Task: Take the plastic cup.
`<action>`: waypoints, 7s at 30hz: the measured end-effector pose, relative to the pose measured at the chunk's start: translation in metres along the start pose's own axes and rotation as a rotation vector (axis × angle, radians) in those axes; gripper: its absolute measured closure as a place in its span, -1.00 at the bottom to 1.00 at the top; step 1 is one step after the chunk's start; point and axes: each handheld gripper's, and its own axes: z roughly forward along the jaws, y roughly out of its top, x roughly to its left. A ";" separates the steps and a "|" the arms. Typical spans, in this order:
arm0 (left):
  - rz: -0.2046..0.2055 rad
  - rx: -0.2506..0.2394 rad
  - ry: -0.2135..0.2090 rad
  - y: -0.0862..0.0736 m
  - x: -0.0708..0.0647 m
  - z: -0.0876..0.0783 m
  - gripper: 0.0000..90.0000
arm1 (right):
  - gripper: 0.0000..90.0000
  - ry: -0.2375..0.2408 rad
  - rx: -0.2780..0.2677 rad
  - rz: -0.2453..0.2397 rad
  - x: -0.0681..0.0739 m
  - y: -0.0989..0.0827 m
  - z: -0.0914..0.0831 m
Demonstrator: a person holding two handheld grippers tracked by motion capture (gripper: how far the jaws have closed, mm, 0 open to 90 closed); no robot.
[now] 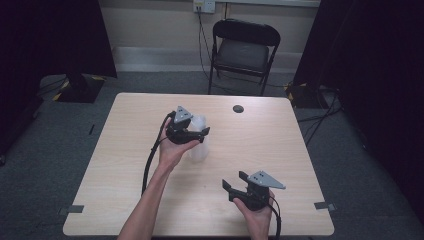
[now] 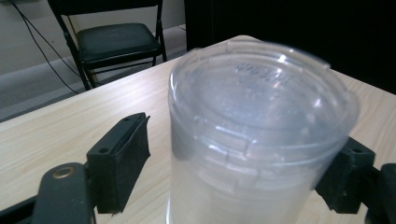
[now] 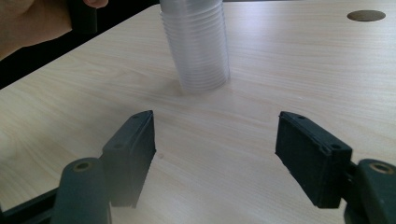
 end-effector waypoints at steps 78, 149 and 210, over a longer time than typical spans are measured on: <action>-0.025 -0.076 -0.009 0.014 -0.002 -0.011 -0.21 | -0.36 0.000 0.004 0.005 -0.001 0.001 0.001; -0.088 -0.235 -0.072 0.006 -0.049 -0.101 -0.14 | -0.36 0.027 -0.002 -0.041 0.009 0.003 0.005; -0.463 -0.072 -0.342 -0.083 -0.060 -0.089 -0.17 | 0.30 0.141 -0.186 -0.320 0.050 -0.002 0.019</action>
